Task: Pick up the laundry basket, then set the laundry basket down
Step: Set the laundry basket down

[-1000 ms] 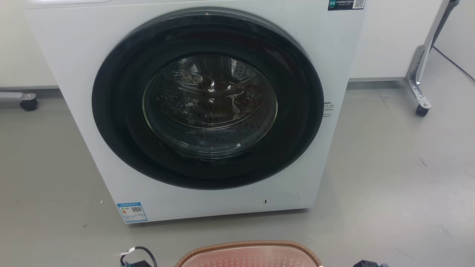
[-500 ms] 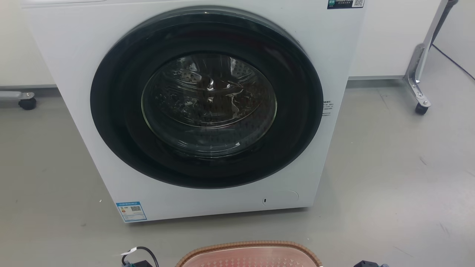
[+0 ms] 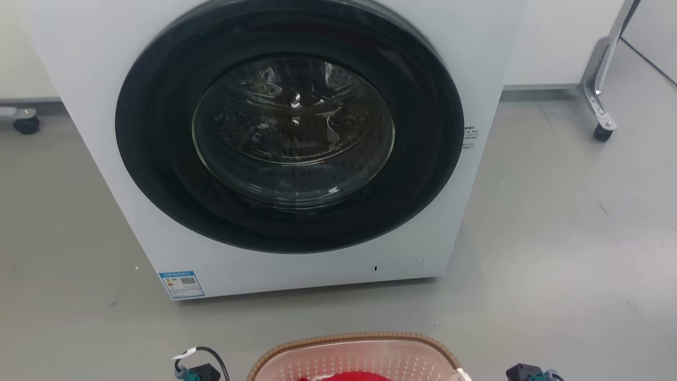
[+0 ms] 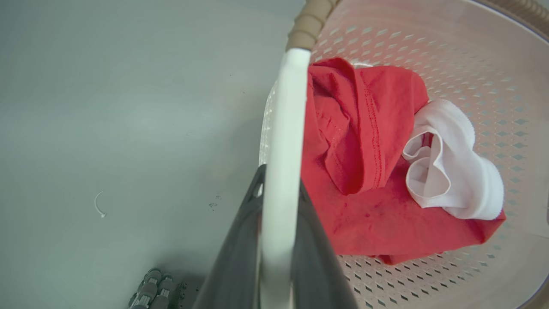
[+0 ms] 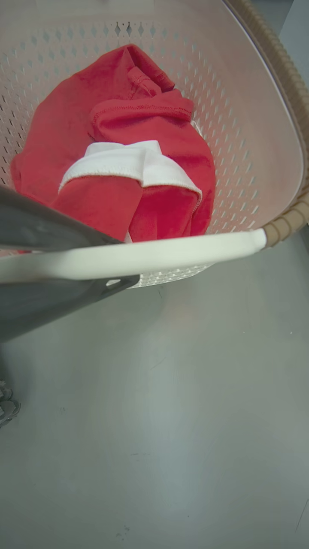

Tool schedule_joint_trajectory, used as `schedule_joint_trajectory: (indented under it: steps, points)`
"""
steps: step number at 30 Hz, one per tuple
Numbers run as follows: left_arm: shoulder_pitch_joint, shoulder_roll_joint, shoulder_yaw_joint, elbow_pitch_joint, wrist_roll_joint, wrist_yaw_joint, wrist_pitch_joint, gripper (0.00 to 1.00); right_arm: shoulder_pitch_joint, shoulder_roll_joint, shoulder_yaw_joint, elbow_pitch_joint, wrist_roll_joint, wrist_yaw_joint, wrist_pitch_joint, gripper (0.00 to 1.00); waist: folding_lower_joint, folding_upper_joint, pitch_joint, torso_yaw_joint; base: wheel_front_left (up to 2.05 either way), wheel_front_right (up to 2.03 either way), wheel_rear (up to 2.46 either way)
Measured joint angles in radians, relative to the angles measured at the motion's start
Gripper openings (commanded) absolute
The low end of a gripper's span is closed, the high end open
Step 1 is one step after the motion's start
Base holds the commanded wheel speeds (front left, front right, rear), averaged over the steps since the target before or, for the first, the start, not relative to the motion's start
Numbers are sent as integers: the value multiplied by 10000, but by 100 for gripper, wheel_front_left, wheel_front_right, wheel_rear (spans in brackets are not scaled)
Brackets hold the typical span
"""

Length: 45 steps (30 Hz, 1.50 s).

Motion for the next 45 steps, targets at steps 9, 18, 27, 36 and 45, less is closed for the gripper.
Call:
schedule_joint_trajectory:
  steps: [9, 18, 27, 36, 45]
  points:
    - [-524, -4, -56, -165, 6, 88, -330, 0, -535, -52, -10, -71, -15, -94, -443, 0, 0, 0, 814, -25, 0, 0, 0]
    - [-1352, 27, -109, -393, 111, 194, -752, 0, -1397, -151, -48, -276, -81, -230, -934, 0, 1, 1, 1958, -27, 0, 0, 0]
    - [-2246, 123, -117, -614, 178, 265, -1258, 0, -2357, -257, -48, -514, -261, -351, -1494, 0, 2, 1, 3239, -9, 0, 0, 0]
    - [-3045, 157, -115, -779, 247, 336, -1662, 0, -3153, -389, 10, -685, -497, -443, -2096, 0, 1, 1, 4549, 37, 0, 0, 0]
    - [-3622, 238, -132, -798, 364, 504, -2150, 0, -3755, -391, 169, -757, -702, -510, -2600, 0, 1, 2, 5738, 109, 0, 0, 0]
